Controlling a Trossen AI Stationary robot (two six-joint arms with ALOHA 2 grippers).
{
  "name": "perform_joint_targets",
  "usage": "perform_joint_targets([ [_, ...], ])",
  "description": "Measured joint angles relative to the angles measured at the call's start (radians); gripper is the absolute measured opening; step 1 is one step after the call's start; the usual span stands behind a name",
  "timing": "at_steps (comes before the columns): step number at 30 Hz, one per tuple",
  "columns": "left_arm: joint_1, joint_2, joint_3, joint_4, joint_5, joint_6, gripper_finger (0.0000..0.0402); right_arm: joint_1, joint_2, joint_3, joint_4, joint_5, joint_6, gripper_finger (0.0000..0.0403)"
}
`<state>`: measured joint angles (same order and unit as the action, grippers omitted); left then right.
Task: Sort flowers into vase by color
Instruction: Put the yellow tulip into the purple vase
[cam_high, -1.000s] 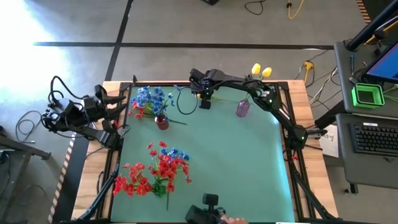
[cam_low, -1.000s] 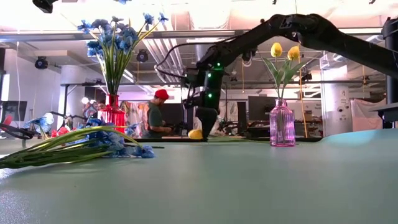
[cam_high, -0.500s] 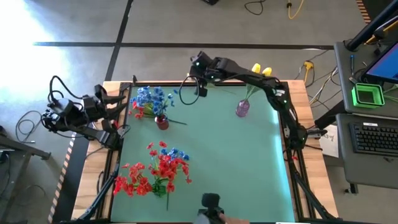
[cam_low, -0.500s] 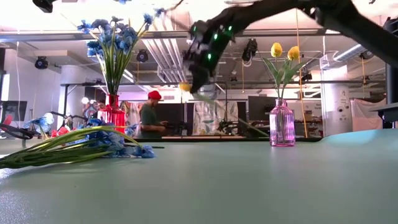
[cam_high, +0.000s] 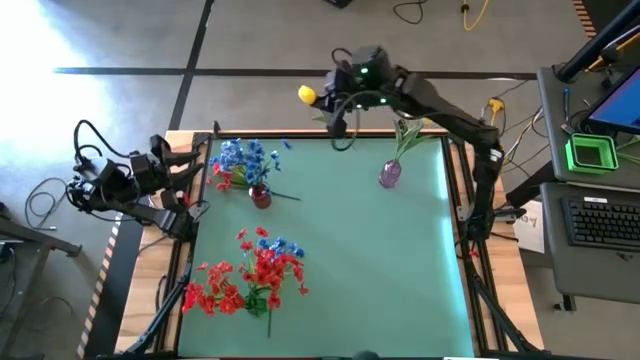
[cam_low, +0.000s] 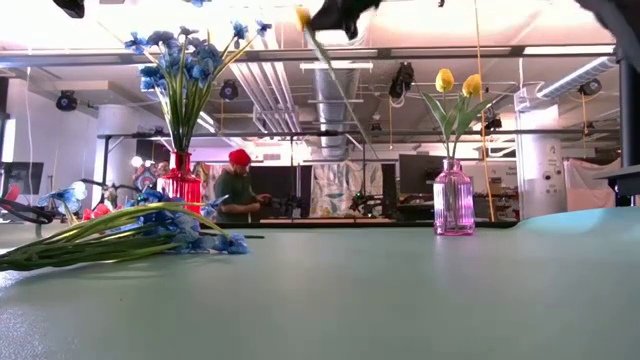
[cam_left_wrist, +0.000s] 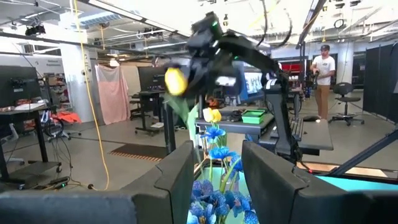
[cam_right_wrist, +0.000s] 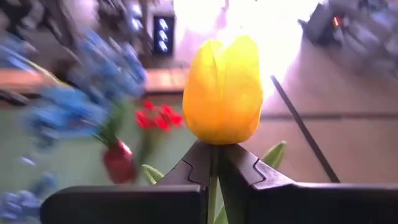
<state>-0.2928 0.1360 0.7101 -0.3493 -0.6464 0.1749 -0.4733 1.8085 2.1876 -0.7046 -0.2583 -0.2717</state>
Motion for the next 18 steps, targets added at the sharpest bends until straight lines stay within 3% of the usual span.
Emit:
perform_joint_targets([
  [9,0.000,0.000,0.000,-0.001,0.000,-0.009,0.0123,0.086,-0.137,-0.055,0.080,-0.037,0.055,0.0013],
  [12,0.000,0.000,0.000,-0.002,0.001,-0.012,0.0123,0.114,-0.199,-0.158,0.205,-0.082,0.091,0.0013],
  [18,0.000,0.000,0.000,-0.003,0.001,-0.026,0.0123,0.153,-0.347,-0.434,0.471,-0.047,0.152,0.0013],
])
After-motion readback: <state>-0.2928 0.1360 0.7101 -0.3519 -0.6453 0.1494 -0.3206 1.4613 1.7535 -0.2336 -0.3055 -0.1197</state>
